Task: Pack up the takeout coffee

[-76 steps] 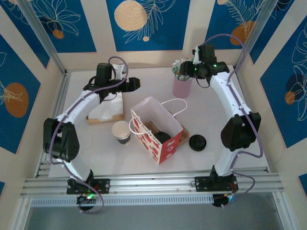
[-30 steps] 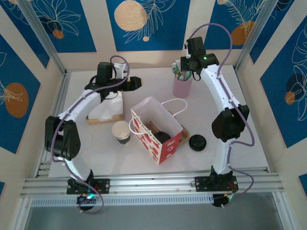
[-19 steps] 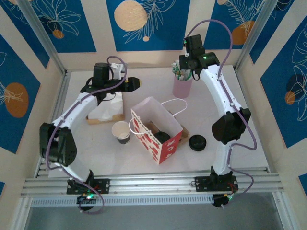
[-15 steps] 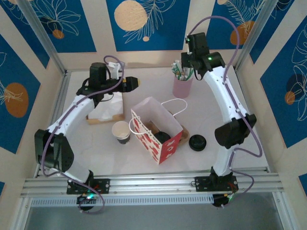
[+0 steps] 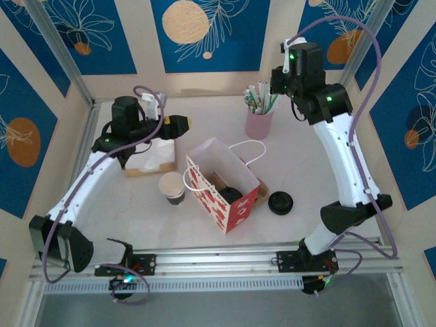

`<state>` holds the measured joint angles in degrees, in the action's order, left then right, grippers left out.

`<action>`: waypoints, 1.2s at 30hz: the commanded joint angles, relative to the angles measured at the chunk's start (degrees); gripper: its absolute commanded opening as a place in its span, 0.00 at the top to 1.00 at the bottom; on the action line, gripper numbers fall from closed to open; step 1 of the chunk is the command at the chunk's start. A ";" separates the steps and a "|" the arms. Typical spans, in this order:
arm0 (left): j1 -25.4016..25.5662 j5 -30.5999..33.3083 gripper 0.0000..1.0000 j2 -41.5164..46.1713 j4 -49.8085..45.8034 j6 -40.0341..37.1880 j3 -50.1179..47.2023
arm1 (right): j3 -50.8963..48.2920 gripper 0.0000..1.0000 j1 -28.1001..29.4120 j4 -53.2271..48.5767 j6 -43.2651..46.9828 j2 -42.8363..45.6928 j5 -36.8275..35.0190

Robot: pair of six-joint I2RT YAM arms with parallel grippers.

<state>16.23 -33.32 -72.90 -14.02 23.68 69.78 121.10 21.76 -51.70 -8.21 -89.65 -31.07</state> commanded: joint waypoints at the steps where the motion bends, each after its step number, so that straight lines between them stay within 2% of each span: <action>1: -0.23 0.95 0.24 4.76 -1.60 0.69 -1.85 | -1.83 0.92 0.34 -0.85 -2.19 5.92 2.67; 17: -0.25 5.30 0.24 23.51 -12.90 2.92 -6.65 | -11.70 0.93 -0.49 -4.61 -13.13 26.31 28.24; 28: -0.23 8.27 0.23 30.74 -18.56 2.84 -11.36 | -16.86 0.94 -0.46 -5.88 -15.62 28.30 45.32; 36: -0.23 10.16 0.22 32.91 -19.49 2.51 -15.25 | -20.85 0.94 1.37 -5.91 -15.43 26.44 47.20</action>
<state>16.25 -24.67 -40.88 -32.64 26.48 55.64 101.06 22.24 -56.95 -23.07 -62.74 13.61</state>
